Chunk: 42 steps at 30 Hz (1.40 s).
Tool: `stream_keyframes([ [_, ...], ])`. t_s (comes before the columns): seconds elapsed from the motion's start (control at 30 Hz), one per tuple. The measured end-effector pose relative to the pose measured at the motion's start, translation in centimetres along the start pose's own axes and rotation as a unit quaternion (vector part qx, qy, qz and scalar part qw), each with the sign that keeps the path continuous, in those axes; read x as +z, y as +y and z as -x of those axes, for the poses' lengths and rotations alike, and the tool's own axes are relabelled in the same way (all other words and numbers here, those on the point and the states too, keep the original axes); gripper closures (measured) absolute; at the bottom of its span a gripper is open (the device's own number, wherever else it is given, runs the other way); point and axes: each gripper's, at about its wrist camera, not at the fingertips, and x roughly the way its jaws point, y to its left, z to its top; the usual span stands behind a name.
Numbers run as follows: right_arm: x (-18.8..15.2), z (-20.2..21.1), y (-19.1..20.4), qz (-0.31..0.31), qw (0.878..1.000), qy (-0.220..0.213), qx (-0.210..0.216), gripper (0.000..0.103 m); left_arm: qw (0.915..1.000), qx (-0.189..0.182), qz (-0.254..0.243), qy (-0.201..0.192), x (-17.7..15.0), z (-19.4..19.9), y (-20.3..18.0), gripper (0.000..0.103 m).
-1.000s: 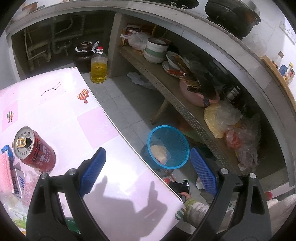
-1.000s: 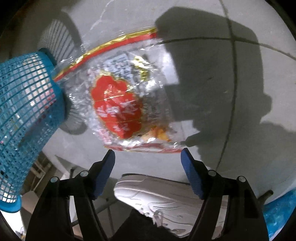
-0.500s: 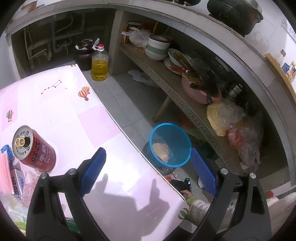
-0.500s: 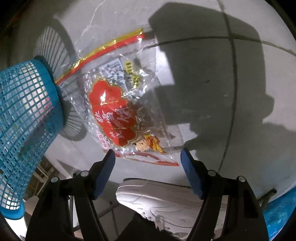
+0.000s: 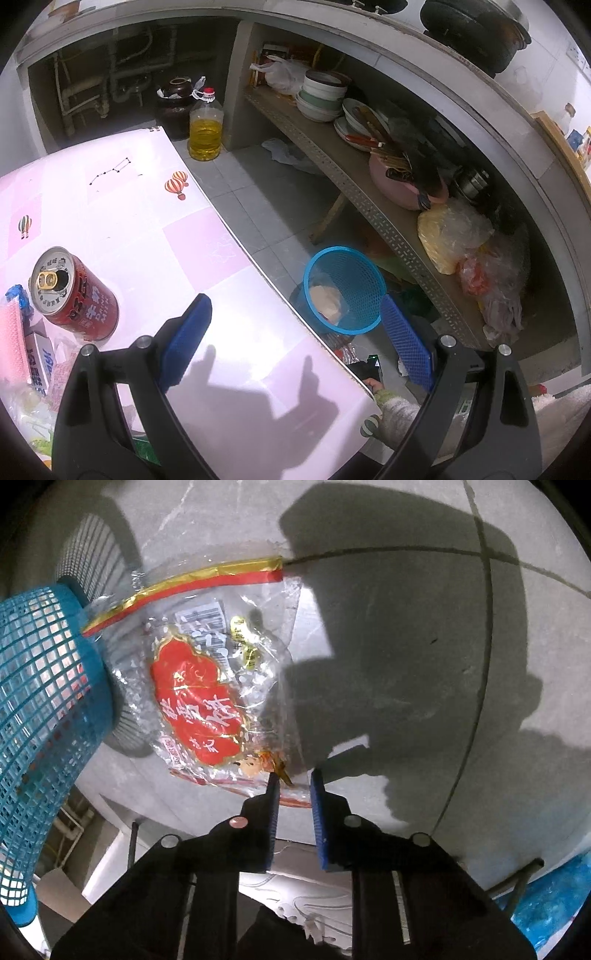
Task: Collect trash
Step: 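Lift the wrapper with the right gripper over the blue basket, then open the right gripper to drop the wrapper into the basket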
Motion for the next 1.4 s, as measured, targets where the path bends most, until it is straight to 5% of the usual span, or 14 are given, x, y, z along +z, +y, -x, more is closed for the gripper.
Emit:
stream_keyframes([
  [0.23,-1.6,2.5,1.0,0.036,0.999,-0.010,0.031,0.100,0.9999,-0.007,0.005,-0.011,-0.1,0.8,0.2,0.015],
  [0.63,-9.8,12.4,1.4,0.132,0.987,-0.012,0.096,0.101,0.9984,-0.041,0.001,-0.039,-0.6,2.7,-0.3,0.015],
  [0.8,-15.4,19.0,2.1,0.202,0.972,-0.041,0.112,0.101,0.9974,-0.049,-0.001,-0.052,-0.8,3.6,-0.5,0.015],
  [1.07,-23.0,29.6,6.4,0.322,0.928,-0.093,0.162,0.101,0.9964,-0.059,-0.005,-0.061,-1.1,4.5,-0.7,0.015],
  [1.23,-22.2,30.9,11.0,0.365,0.909,-0.109,0.171,0.101,0.9957,-0.060,-0.003,-0.070,-1.3,5.2,-0.5,0.015],
  [1.4,-16.9,26.7,16.7,0.343,0.918,-0.106,0.172,0.100,0.9958,-0.050,0.008,-0.077,-1.6,6.3,0.5,0.015],
])
